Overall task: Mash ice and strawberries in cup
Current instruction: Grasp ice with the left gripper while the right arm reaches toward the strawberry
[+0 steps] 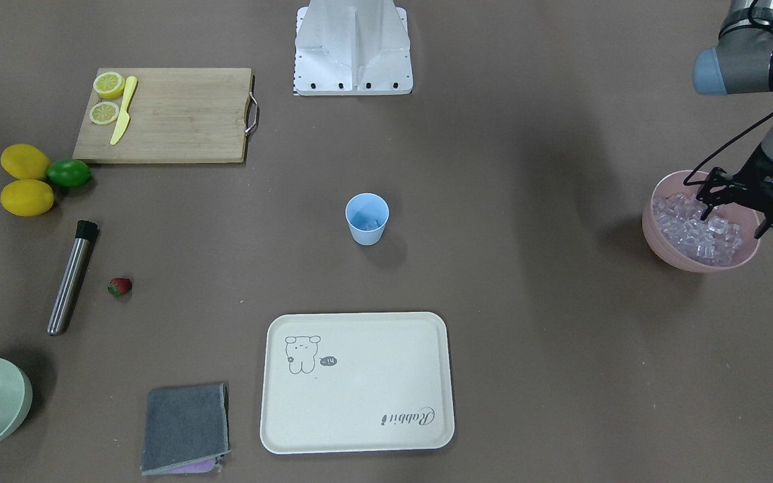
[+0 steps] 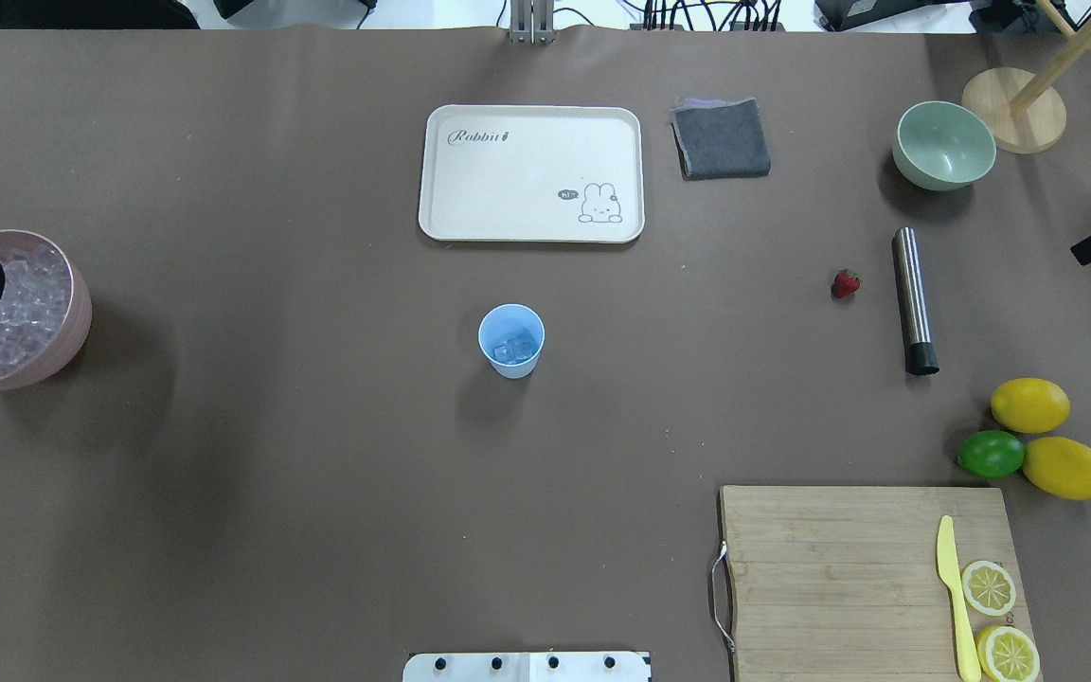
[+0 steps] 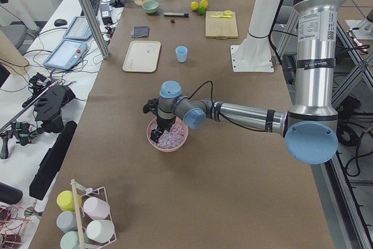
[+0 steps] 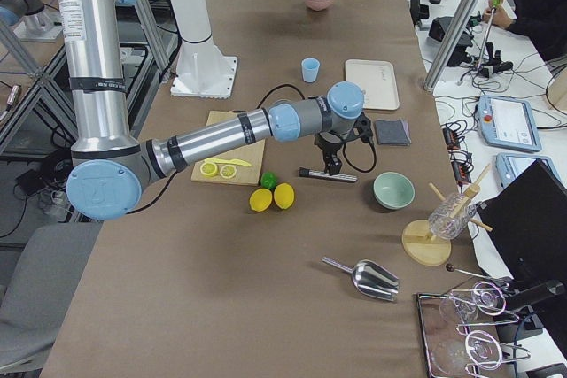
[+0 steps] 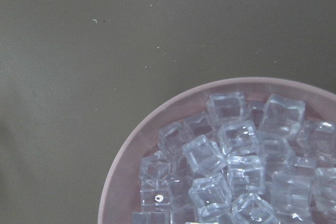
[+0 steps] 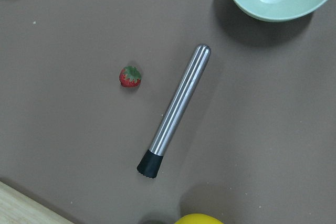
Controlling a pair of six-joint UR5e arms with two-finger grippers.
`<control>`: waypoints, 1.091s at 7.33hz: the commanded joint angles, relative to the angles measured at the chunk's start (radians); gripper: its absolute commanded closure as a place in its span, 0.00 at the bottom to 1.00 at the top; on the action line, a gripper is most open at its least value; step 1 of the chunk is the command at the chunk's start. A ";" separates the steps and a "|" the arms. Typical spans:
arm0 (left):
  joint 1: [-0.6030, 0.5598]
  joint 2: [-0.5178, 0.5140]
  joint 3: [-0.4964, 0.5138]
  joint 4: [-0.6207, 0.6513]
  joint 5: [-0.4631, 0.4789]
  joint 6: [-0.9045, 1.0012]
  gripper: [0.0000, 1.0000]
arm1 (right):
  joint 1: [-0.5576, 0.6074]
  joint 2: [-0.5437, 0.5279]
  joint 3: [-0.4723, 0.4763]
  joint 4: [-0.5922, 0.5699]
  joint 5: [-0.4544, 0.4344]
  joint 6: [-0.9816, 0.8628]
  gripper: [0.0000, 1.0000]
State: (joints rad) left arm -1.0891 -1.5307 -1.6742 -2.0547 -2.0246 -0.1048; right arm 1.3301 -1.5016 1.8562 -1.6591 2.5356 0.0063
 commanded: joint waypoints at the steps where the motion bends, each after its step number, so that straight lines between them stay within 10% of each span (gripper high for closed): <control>1: 0.000 0.003 0.013 -0.004 -0.008 -0.030 0.22 | 0.000 0.000 0.012 -0.001 0.000 0.021 0.00; 4: 0.001 0.012 0.007 -0.002 -0.011 -0.079 0.68 | 0.000 0.001 0.014 0.001 0.000 0.023 0.00; 5: 0.001 0.012 0.004 -0.002 -0.013 -0.087 1.00 | 0.000 0.001 0.021 -0.001 0.000 0.026 0.00; 8: -0.044 -0.024 -0.063 0.080 -0.147 -0.084 1.00 | -0.012 0.039 0.029 -0.001 -0.001 0.114 0.00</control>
State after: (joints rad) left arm -1.1019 -1.5297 -1.7040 -2.0265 -2.1125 -0.1886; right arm 1.3265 -1.4869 1.8840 -1.6597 2.5354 0.0563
